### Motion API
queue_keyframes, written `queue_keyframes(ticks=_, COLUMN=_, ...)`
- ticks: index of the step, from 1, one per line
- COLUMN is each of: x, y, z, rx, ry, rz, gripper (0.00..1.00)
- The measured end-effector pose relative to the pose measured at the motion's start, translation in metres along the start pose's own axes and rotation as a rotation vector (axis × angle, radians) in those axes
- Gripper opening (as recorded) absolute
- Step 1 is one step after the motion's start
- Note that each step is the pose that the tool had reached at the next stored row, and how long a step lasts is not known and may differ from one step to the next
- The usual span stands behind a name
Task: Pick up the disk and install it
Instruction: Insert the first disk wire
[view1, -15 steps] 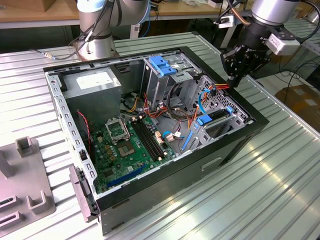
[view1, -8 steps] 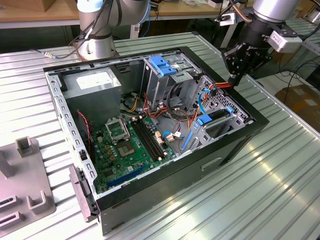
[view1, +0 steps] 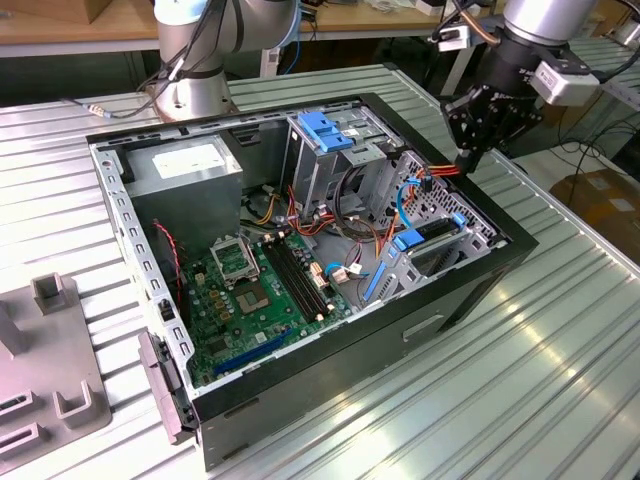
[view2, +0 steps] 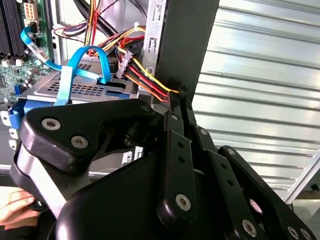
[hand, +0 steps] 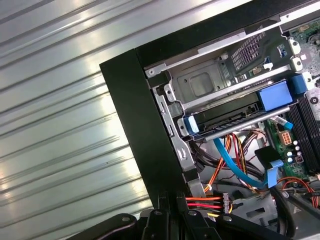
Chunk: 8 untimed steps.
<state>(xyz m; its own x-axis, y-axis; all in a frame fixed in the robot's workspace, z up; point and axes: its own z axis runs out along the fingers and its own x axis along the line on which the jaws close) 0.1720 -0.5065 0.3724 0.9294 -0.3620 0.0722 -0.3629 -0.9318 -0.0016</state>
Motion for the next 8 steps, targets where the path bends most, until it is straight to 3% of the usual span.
queue_keyframes(ticks=2, x=-0.0069, y=0.0027, z=-0.0003, rx=-0.0001, ry=0.0001, rz=0.0, gripper=0.16)
queue_keyframes(ticks=5, x=-0.0236, y=0.0092, z=-0.0012, rx=-0.0001, ry=0.0001, rz=0.0, gripper=0.16)
queue_keyframes(ticks=8, x=-0.0252, y=0.0098, z=-0.0001, rx=-0.0039, ry=0.0002, rz=0.053, gripper=0.16)
